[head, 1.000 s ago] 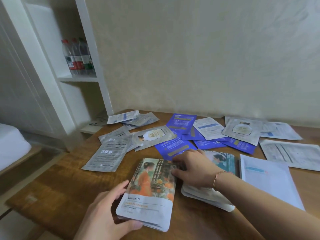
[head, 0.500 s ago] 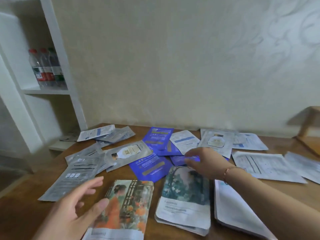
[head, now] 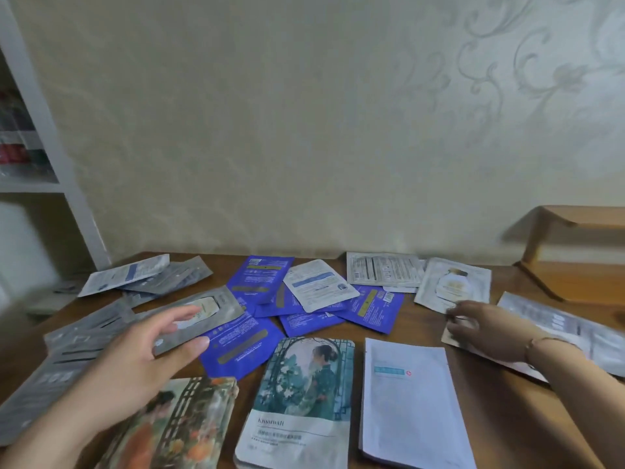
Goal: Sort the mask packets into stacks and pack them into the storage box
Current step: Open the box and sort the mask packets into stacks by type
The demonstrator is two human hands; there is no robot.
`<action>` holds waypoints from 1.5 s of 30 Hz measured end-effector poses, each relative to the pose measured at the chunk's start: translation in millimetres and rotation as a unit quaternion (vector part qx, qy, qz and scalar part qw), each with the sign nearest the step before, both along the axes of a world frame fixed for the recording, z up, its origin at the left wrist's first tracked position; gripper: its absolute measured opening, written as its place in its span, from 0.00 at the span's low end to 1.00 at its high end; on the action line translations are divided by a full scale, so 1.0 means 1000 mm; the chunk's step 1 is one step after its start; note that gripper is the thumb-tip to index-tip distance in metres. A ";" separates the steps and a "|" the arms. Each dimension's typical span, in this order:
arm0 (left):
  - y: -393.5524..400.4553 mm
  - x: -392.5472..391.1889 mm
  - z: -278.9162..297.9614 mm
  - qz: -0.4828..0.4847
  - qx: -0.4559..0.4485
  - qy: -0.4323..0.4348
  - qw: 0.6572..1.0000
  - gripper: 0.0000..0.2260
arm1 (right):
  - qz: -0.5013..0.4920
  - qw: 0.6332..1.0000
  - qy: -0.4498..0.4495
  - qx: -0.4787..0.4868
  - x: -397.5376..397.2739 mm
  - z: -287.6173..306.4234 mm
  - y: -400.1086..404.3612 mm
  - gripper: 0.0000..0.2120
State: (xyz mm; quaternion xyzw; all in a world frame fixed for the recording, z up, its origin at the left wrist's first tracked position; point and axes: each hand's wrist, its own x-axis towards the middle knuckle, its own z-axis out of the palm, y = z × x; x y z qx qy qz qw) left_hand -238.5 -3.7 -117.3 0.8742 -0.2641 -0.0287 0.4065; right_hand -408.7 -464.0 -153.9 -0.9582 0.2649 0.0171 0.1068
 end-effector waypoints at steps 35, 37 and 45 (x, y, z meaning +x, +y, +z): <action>-0.100 -0.120 0.018 -0.158 0.245 -0.115 0.950 0.34 | 0.011 0.991 -0.032 -0.127 -0.029 -0.001 -0.007 0.35; -0.143 -0.155 0.003 -0.225 0.238 -0.153 0.932 0.34 | -0.022 0.996 0.012 -0.083 -0.027 0.006 -0.005 0.45; -0.194 -0.166 -0.006 -0.299 0.259 -0.140 0.908 0.41 | 0.015 0.995 0.085 -0.055 -0.020 0.014 -0.018 0.30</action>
